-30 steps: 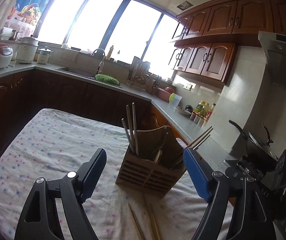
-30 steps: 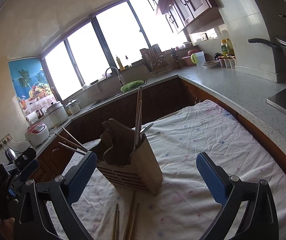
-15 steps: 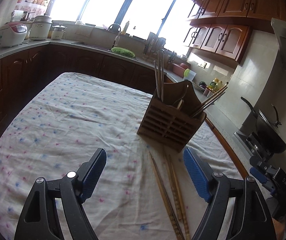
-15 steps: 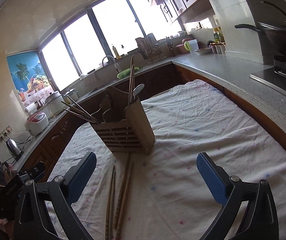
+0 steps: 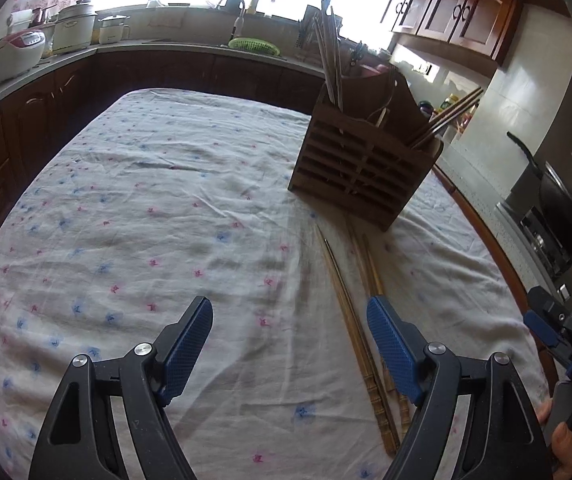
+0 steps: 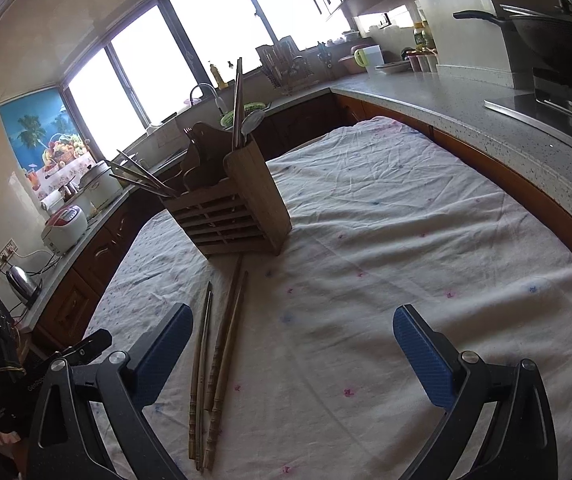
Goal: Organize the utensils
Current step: 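Move both grippers back toward the remaining bamboo chopsticks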
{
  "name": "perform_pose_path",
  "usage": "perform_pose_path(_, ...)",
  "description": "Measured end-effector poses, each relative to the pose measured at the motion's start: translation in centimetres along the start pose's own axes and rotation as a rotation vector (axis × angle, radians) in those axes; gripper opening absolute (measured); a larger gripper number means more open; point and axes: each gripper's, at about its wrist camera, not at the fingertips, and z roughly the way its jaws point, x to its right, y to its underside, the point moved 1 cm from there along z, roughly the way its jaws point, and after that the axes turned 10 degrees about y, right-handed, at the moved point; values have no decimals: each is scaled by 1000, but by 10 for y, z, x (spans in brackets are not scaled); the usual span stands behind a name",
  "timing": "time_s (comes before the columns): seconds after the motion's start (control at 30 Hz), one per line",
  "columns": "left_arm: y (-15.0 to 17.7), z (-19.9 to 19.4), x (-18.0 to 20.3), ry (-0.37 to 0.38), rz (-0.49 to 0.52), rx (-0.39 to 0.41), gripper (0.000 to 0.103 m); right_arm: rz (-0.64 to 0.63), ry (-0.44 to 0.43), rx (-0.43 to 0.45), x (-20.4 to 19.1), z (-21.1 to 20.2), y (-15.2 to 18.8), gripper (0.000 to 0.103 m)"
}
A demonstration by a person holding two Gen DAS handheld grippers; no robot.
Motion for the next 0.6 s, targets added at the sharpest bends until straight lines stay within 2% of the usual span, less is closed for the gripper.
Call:
perform_pose_path(0.23,-7,51,31,-45,99,-104,75,34,13,-4,12,1,-3,101)
perform_pose_path(0.4,-9,89,37,-63,126,-180,55,45,11,-20,15,5,-4,101)
perform_pose_path(0.47,-7,93,40,-86,165,-177,55,45,9,-28,15,7,-4,101)
perform_pose_path(0.6,1,86,36,-85,207,-185,54,33,-9,-43,9,14,-6,99)
